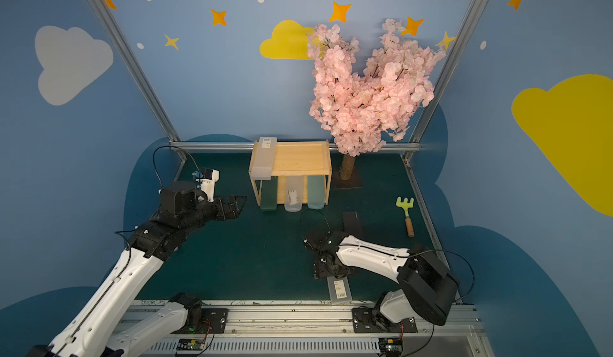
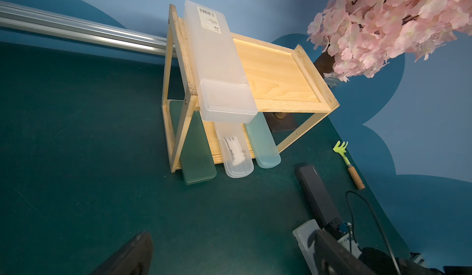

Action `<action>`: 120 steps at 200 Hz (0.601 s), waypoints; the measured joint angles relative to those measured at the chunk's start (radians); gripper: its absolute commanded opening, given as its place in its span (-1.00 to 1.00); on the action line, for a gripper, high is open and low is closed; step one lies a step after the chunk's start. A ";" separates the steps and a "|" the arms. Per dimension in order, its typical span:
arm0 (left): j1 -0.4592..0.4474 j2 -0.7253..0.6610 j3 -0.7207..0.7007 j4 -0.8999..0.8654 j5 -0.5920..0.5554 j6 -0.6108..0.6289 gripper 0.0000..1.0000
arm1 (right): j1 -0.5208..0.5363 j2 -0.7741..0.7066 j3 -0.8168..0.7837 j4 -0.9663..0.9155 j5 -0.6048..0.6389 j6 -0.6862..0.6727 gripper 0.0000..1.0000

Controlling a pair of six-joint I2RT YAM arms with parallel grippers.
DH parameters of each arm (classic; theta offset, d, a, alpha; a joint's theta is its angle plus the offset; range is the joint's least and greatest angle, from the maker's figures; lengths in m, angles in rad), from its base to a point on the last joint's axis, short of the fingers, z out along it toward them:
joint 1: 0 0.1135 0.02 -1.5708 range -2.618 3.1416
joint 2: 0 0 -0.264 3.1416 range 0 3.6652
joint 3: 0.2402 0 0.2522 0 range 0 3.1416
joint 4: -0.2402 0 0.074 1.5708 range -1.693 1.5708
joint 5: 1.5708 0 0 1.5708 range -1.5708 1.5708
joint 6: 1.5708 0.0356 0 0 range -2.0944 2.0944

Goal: Remove the pencil cases from the shelf
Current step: Move the pencil case to the center of the board.

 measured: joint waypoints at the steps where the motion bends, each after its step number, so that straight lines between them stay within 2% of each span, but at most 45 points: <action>1: 0.000 0.000 0.000 0.000 0.000 0.000 1.00 | 0.000 0.002 0.000 0.001 -0.002 0.000 0.92; 21: 0.000 0.000 0.000 0.003 -0.005 0.000 1.00 | 0.010 0.022 0.000 0.017 -0.024 0.000 0.85; 67: 0.000 0.005 0.000 0.006 -0.014 0.001 1.00 | 0.018 0.022 0.000 0.038 -0.044 0.003 0.35; 120: -0.001 0.008 0.000 0.006 -0.019 0.002 1.00 | -0.004 0.021 0.010 0.039 -0.041 -0.019 0.30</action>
